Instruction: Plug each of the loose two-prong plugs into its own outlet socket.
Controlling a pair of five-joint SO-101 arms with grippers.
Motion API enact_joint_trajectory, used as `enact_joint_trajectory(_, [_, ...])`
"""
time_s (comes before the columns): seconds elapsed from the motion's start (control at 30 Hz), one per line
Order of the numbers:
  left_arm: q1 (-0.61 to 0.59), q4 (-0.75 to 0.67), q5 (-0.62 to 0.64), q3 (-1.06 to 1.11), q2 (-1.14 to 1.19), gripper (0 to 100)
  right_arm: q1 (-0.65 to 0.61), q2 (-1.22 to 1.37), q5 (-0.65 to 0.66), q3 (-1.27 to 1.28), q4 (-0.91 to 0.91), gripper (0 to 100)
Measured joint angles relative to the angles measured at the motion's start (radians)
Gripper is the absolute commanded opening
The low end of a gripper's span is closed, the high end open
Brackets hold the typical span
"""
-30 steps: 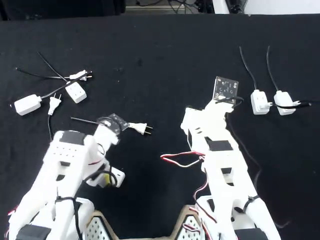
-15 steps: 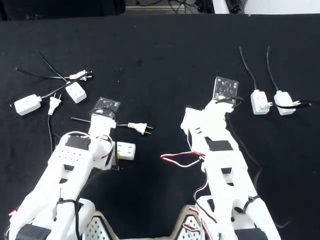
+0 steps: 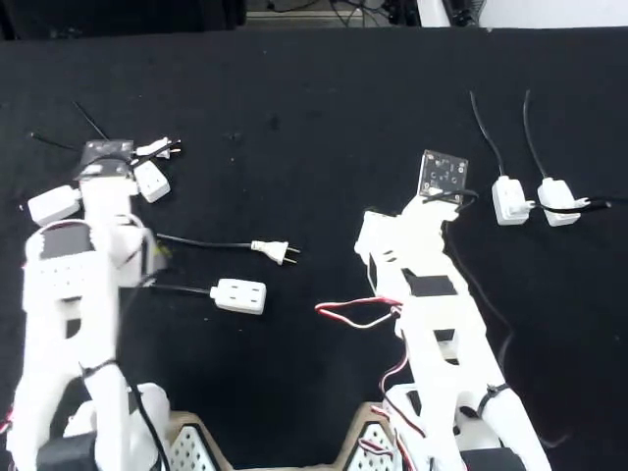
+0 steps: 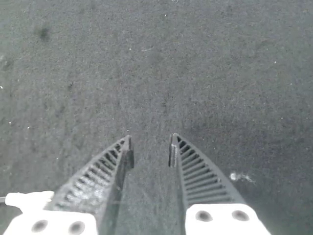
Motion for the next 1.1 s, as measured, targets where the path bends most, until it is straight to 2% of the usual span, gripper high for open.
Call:
enact_joint_trajectory(0.3, [-0.262, 0.0, -0.239, -0.002, 0.207, 21, 0.0, 0.0, 0.0, 0.0, 0.0, 11.9])
enact_joint_trajectory(0.4, [-0.325, -0.04, -0.281, -0.002, 0.262, 21, 0.0, 0.0, 0.0, 0.0, 0.0, 11.9])
enact_joint_trajectory(0.5, [-0.376, -0.115, -0.288, -0.002, 0.315, 21, 0.0, 0.0, 0.0, 0.0, 0.0, 11.9])
enact_joint_trajectory(0.73, [-0.41, -0.255, -0.288, -0.009, 0.407, 21, 0.0, 0.0, 0.0, 0.0, 0.0, 11.8])
enact_joint_trajectory(0.97, [-0.505, -0.281, -0.29, -0.155, 0.416, 21, 0.0, 0.0, 0.0, 0.0, 0.0, 11.8])
enact_joint_trajectory(1.1, [-0.508, -0.279, -0.255, -0.209, 0.416, 21, 0.0, 0.0, 0.0, 0.0, 0.0, 11.8])
